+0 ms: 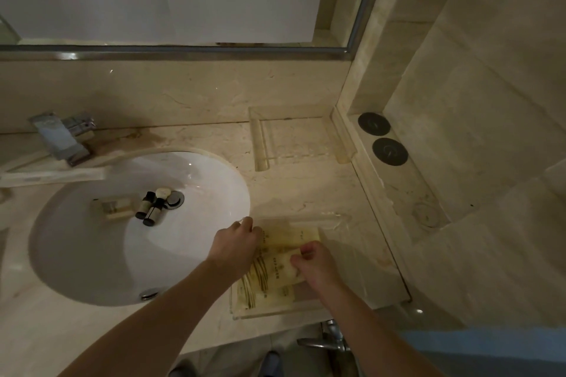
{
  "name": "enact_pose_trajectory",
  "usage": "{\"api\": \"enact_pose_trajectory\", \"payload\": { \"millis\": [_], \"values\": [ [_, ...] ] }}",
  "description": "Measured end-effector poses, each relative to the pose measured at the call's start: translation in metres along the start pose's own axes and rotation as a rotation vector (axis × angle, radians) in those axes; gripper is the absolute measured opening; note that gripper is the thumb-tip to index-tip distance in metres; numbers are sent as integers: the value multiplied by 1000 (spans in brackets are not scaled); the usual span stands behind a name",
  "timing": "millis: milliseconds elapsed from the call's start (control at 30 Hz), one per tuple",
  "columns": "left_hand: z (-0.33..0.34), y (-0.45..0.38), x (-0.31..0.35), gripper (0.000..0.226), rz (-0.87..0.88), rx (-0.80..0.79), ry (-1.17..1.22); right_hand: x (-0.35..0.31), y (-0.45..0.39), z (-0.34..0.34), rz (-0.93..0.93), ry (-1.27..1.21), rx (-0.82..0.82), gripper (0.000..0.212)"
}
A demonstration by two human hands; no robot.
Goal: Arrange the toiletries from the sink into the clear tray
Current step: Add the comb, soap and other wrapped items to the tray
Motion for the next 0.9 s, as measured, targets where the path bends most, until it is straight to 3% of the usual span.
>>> {"api": "enact_pose_trajectory", "payload": {
  "millis": [200, 533, 667, 833, 900],
  "values": [
    [3, 0, -7, 9, -8, 47, 50, -13, -3, 6, -13, -3, 82, 16],
    [1, 5, -13, 9, -53, 130, 180, -21, -12, 17, 42, -74, 148, 12],
    [1, 12, -12, 16, 6, 143, 200, -27, -11, 26, 19, -120, 149, 8],
    [3, 17, -14, 57, -38, -56, 195, -27, -10, 34, -36, -60, 224, 18],
    [2, 17, -13, 63, -55, -80, 189, -27, -10, 34, -37, -69, 244, 20]
  ]
}}
Point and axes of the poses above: each hand's wrist, its own y-axis away from the middle knuckle, its own z-axis out of the palm, x = y × z, the point moved 2 cm from there along -y, towards the middle knuckle, and after that the axes turned 5 degrees about z, right-handed, at the moved point
